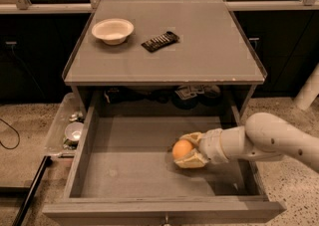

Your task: Pick orange from top drawer and place on counter

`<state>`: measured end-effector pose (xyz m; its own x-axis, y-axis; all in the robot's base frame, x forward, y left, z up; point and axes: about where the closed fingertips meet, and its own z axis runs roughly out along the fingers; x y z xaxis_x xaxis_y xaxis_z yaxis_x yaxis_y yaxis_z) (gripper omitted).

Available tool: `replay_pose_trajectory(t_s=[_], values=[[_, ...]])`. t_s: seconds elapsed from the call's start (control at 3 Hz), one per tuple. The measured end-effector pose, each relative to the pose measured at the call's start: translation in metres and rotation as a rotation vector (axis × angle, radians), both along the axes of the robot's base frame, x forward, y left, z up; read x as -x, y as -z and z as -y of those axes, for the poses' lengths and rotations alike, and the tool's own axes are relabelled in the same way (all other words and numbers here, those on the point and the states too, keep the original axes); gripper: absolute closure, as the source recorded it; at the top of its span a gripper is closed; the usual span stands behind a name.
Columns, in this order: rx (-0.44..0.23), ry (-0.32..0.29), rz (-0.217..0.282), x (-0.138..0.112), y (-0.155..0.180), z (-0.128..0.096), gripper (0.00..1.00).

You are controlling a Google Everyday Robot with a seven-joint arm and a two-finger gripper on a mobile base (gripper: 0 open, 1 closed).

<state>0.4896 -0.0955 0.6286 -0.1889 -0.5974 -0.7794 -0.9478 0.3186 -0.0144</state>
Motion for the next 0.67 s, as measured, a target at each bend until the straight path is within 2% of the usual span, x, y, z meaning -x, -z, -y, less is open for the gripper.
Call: replay_pose_trajectory(t_s=[0.67], values=[[0.051,-0.024,0.064,-0.001,-0.094,0.039,1.00]])
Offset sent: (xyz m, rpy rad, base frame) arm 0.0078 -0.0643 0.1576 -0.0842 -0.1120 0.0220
